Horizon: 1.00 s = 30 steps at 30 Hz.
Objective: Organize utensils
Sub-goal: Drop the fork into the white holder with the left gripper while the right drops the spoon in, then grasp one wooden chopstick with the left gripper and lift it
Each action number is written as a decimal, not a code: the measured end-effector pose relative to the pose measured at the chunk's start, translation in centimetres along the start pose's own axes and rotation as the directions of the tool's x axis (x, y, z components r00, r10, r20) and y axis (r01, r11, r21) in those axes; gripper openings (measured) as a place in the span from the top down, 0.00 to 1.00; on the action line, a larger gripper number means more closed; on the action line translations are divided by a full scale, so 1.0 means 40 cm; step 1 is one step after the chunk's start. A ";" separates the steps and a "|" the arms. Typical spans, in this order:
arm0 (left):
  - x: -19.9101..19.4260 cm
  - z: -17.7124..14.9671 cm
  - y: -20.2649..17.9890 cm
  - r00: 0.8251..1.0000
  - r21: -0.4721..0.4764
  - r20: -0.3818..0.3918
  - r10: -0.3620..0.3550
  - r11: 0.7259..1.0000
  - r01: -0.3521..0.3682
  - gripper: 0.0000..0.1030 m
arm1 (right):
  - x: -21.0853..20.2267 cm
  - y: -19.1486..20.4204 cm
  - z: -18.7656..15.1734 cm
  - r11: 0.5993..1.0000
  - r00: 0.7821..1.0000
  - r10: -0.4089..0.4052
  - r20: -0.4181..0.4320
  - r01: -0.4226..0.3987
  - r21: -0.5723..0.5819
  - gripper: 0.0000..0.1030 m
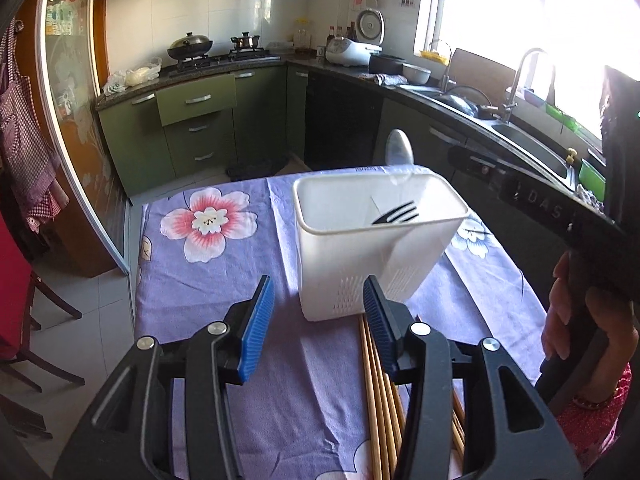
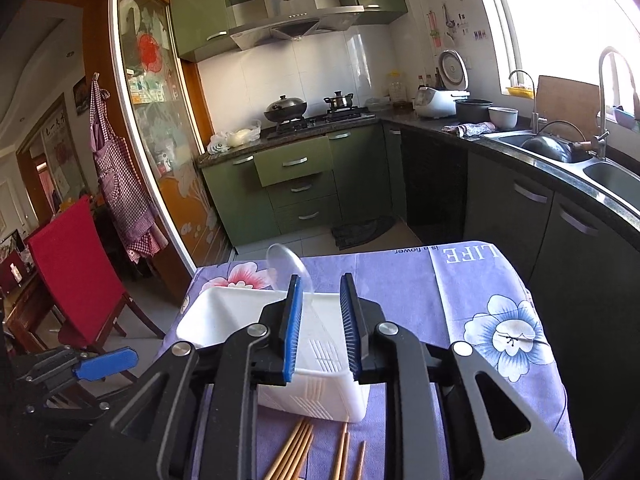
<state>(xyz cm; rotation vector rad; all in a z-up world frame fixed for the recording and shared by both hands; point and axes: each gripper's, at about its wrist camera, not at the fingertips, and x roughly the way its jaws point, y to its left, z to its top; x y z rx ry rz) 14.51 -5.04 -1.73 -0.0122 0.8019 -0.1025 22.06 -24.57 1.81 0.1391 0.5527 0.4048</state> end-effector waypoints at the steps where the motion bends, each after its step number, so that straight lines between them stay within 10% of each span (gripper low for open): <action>1: 0.010 -0.007 -0.005 0.999 0.004 -0.034 -0.004 1.000 0.005 0.56 | -0.019 -0.007 -0.009 1.000 1.000 0.001 0.002 -0.001 0.007 0.77; 14: 0.256 -0.125 -0.084 0.897 0.010 -0.441 -0.028 0.999 0.036 0.57 | -0.202 -0.191 -0.215 0.991 0.990 -0.079 -0.119 0.091 0.094 0.65; 30: 0.337 -0.139 -0.093 0.859 0.057 -0.510 0.048 0.998 -0.022 0.68 | -0.223 -0.232 -0.246 0.987 0.989 -0.047 -0.143 0.068 0.145 0.62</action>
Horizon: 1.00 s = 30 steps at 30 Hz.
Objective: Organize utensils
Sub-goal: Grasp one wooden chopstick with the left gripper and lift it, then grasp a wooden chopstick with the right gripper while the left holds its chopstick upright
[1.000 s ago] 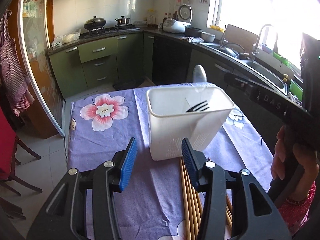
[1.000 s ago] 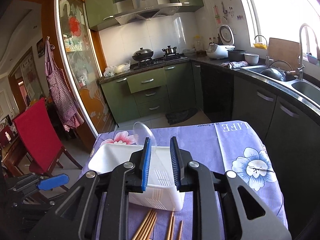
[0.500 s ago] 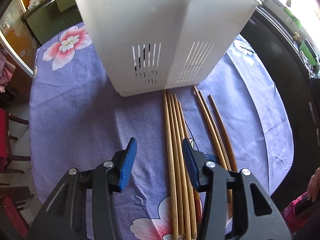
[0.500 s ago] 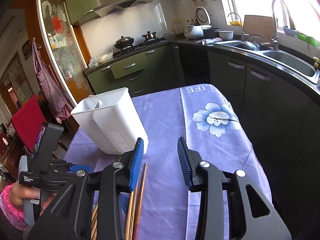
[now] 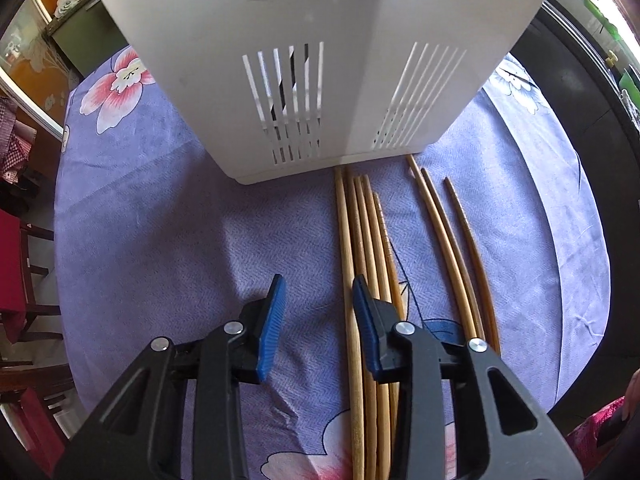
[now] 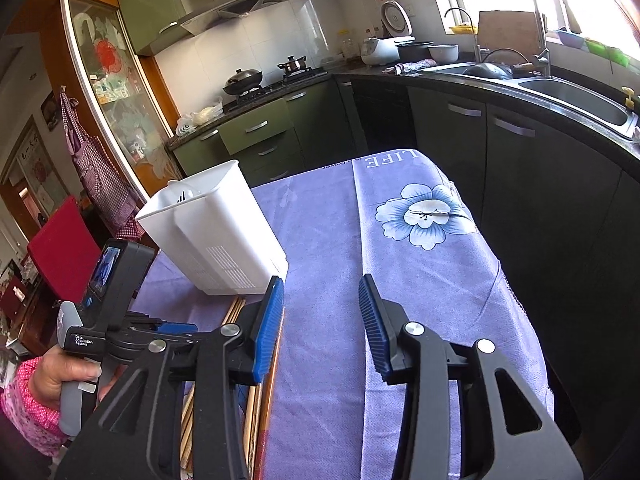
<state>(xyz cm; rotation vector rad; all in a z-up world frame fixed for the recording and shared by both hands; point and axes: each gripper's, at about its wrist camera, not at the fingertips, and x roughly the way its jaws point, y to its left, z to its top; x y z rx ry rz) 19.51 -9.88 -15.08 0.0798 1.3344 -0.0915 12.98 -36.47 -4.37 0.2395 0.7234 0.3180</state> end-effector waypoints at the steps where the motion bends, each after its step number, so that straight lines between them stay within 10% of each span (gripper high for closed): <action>1: 0.003 0.000 -0.003 1.000 0.006 -0.010 0.003 1.000 -0.003 0.68 | 0.001 0.001 0.001 1.000 1.000 0.001 -0.001 -0.001 0.000 0.62; 21: 0.010 0.016 -0.033 1.000 0.034 -0.027 -0.010 0.999 0.011 0.94 | 0.017 0.012 0.004 1.000 0.999 0.005 -0.032 -0.005 -0.017 0.58; 30: -0.122 -0.041 0.061 0.986 -0.042 0.159 -0.041 0.998 0.048 0.94 | 0.091 0.041 -0.026 0.997 0.988 0.007 -0.152 -0.018 -0.074 0.56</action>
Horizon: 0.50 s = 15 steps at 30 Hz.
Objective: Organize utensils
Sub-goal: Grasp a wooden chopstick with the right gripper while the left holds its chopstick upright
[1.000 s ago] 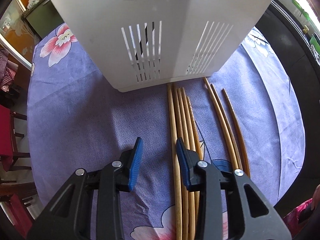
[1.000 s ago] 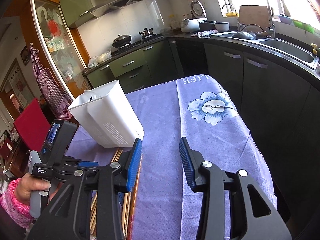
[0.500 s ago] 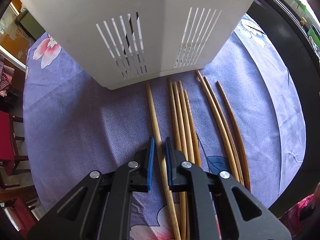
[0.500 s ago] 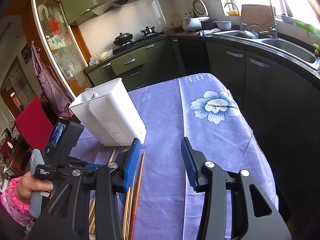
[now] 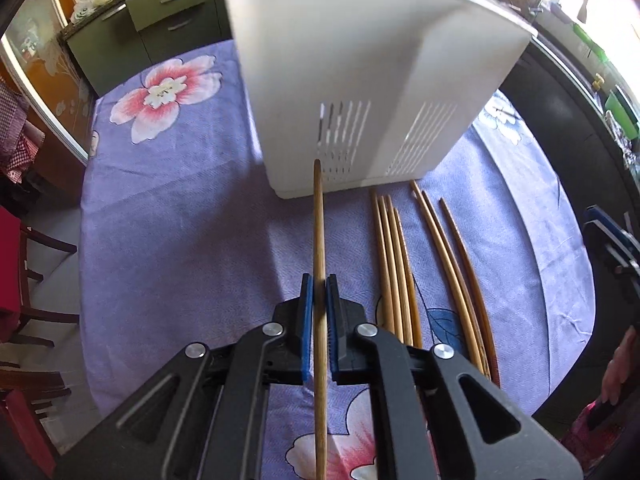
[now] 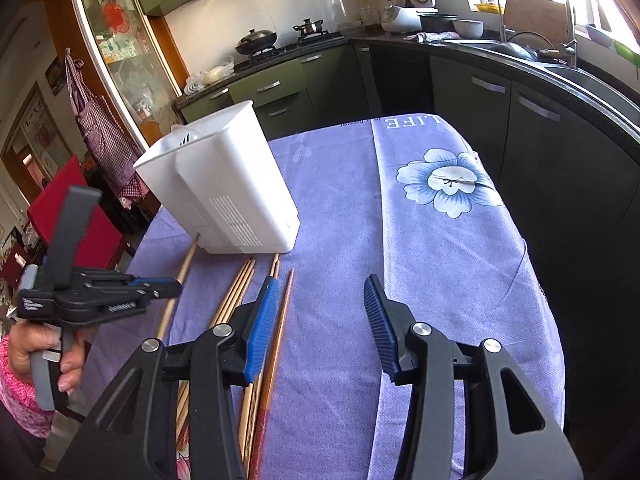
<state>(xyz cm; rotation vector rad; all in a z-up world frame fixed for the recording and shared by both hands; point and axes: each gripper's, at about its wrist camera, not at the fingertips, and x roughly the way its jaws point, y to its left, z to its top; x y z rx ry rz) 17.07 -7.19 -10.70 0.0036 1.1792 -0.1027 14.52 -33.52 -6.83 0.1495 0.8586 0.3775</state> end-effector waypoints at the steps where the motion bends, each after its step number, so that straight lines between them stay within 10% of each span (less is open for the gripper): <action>1: -0.026 -0.005 0.012 0.999 -0.010 0.033 -0.008 1.000 0.009 0.94 | 0.015 0.009 -0.003 1.000 1.000 -0.002 -0.016 0.002 -0.013 0.56; 15: -0.268 -0.157 0.086 0.937 -0.047 0.350 0.000 0.999 0.018 0.94 | 0.220 0.088 -0.042 0.992 0.981 -0.062 -0.186 0.040 -0.118 0.75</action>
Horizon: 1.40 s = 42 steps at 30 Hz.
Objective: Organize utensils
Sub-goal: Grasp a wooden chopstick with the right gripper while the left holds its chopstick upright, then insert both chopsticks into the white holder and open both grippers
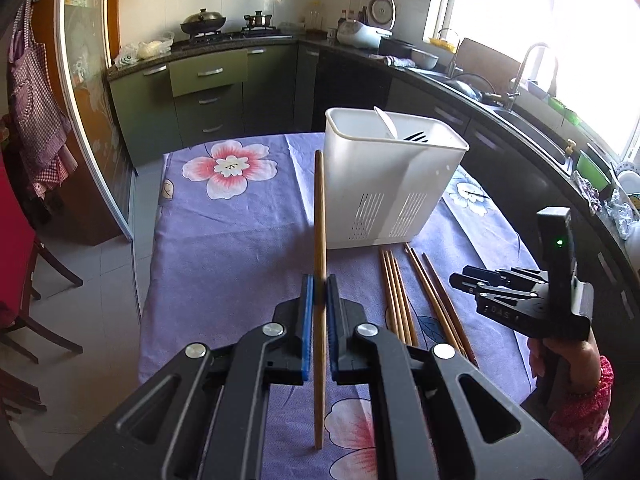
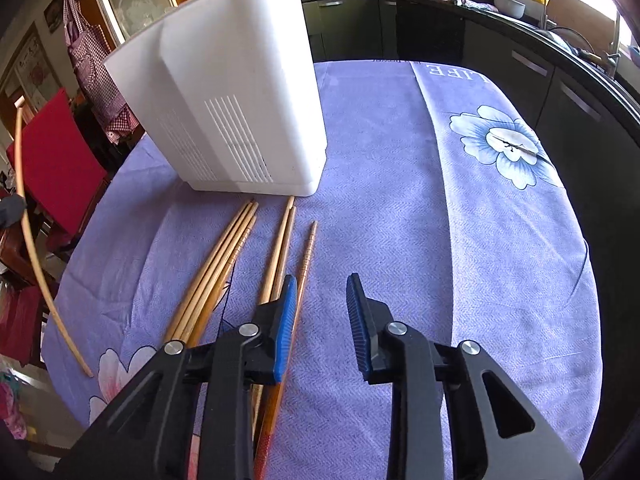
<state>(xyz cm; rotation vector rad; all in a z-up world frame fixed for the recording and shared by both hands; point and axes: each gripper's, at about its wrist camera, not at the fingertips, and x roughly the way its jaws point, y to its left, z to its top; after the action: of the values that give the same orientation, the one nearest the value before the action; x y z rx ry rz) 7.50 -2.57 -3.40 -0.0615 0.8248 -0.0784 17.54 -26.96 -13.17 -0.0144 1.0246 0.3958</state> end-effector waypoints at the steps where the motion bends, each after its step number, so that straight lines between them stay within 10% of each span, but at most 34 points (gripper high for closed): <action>1: -0.011 -0.005 0.002 1.000 0.002 0.015 0.001 1.000 -0.001 0.94 | 0.007 0.003 0.001 1.000 1.000 -0.004 -0.005 0.004 -0.003 0.75; 26: -0.057 -0.036 0.009 0.998 0.029 0.065 -0.004 1.000 0.002 0.94 | 0.074 0.084 0.029 0.993 0.993 -0.105 -0.059 0.101 -0.066 0.94; 42: -0.073 -0.031 -0.003 0.998 0.044 0.058 -0.013 0.999 0.010 0.94 | -0.266 0.068 0.038 0.999 0.969 0.034 0.244 -0.031 -0.018 0.94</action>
<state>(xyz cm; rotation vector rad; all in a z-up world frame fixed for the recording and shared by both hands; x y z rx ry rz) 4.61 -2.46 -2.11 -0.0273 0.7640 -0.1051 13.06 -27.48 -3.02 0.0379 0.7788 0.4236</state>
